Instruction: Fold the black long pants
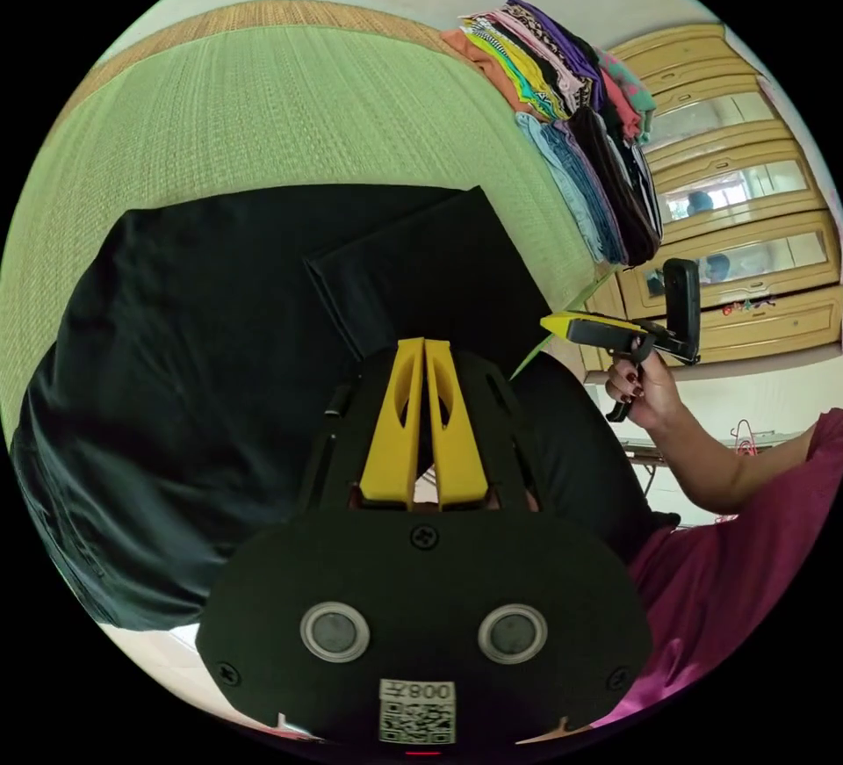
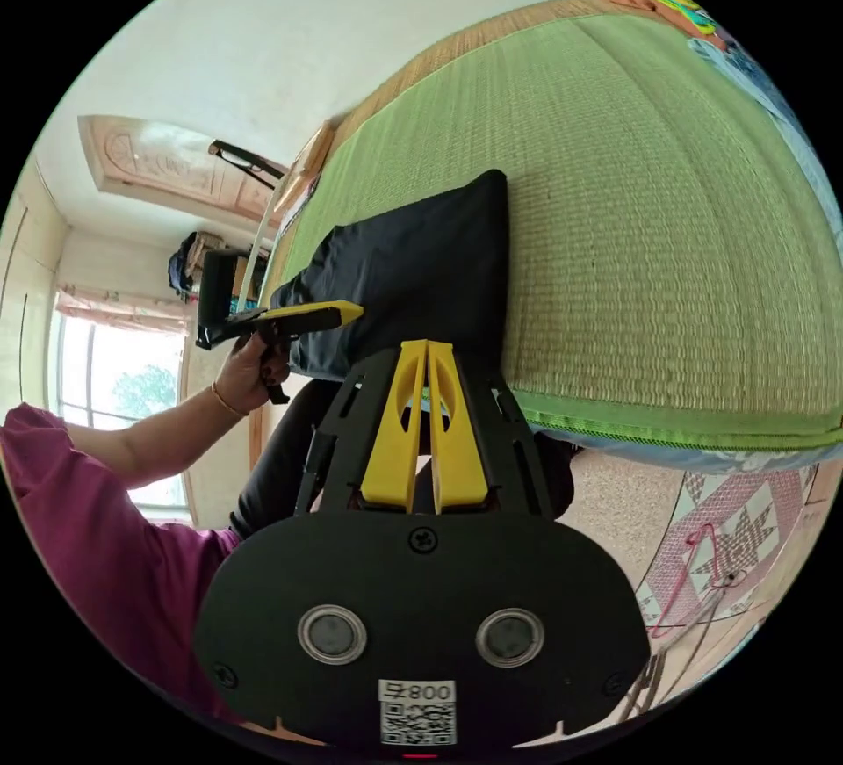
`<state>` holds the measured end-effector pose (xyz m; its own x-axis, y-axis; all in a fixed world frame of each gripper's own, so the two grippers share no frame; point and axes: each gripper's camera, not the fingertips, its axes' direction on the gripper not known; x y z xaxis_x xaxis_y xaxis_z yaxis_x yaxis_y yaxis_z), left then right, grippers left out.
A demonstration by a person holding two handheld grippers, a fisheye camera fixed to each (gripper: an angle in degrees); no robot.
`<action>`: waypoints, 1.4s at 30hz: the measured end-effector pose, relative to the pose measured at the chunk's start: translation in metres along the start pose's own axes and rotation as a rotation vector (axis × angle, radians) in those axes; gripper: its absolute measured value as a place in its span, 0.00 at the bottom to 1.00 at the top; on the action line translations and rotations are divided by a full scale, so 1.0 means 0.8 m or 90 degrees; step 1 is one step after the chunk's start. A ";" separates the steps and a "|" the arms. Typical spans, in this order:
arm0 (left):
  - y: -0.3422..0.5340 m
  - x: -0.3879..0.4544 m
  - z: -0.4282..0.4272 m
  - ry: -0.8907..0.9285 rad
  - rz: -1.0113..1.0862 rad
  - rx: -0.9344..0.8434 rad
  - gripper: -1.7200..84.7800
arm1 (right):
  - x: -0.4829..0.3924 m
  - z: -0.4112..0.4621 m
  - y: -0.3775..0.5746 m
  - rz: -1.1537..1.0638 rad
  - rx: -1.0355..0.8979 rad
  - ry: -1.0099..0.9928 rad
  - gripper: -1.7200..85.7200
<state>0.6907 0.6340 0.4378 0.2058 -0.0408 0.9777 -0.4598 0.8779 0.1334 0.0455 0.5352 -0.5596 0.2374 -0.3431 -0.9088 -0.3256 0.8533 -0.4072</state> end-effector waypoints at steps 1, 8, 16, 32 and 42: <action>-0.003 0.017 -0.004 -0.001 0.015 0.000 0.03 | 0.009 -0.001 0.004 0.012 0.008 -0.001 0.02; -0.027 0.126 0.009 0.046 0.112 -0.024 0.08 | 0.108 -0.011 0.053 0.098 0.074 -0.007 0.06; -0.057 0.251 0.043 -0.023 0.224 -0.063 0.11 | 0.192 0.041 0.065 0.112 0.024 -0.168 0.09; -0.067 0.317 0.039 -0.039 0.165 -0.063 0.07 | 0.271 0.091 0.060 0.067 -0.001 -0.265 0.09; -0.044 0.319 0.009 0.002 0.159 -0.024 0.06 | 0.322 0.072 0.009 0.099 0.054 -0.220 0.11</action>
<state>0.7532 0.5891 0.6834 0.0923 0.1815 0.9791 -0.4641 0.8778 -0.1190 0.1571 0.4753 -0.7915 0.4896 -0.0671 -0.8694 -0.3089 0.9190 -0.2449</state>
